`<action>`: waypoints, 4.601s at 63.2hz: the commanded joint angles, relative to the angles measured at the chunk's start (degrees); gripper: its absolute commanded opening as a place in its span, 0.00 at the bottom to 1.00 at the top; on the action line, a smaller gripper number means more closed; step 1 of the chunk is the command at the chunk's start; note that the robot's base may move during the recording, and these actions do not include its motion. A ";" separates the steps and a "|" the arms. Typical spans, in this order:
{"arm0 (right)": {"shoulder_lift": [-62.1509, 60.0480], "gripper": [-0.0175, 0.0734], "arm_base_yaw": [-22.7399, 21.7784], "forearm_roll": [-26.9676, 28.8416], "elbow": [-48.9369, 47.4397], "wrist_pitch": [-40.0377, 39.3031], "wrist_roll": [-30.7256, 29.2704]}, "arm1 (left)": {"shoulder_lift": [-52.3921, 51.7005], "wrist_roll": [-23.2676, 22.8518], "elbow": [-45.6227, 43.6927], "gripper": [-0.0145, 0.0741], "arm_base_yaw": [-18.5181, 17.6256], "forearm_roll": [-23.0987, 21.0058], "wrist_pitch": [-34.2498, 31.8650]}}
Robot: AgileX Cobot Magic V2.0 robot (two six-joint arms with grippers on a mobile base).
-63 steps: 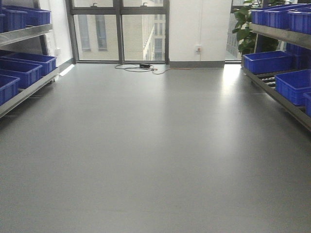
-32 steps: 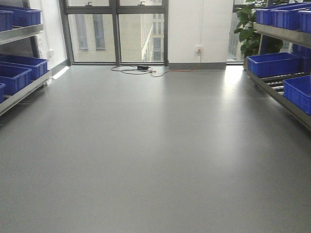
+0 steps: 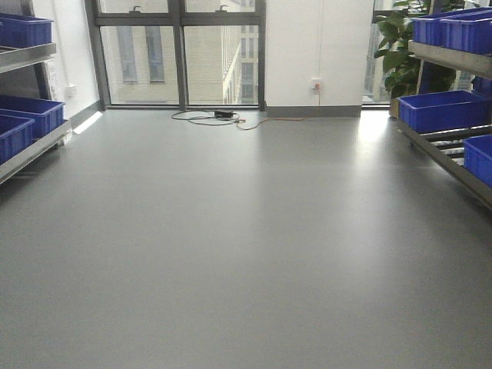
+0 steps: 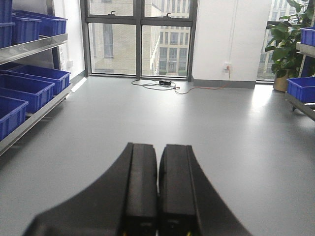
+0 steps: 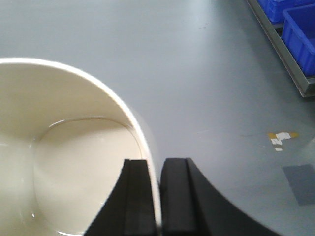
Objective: Move white bin to right shelf second layer
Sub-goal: 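Drive toward the window and turn toward the shelf rack, then approach the roller shelf rack with the bin in the right gripper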
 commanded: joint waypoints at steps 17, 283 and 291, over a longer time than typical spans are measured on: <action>0.08 0.25 0.09 -0.23 -1.78 -5.46 0.27 | -0.87 -0.30 1.56 0.26 -0.41 -0.30 -4.77; 0.08 0.25 0.09 -0.23 -1.78 -5.45 0.27 | -0.87 -0.30 1.56 0.26 -0.41 -0.30 -4.77; 0.08 0.25 0.09 -0.23 -1.78 -5.45 0.27 | -0.87 -0.30 1.56 0.26 -0.41 -0.30 -4.77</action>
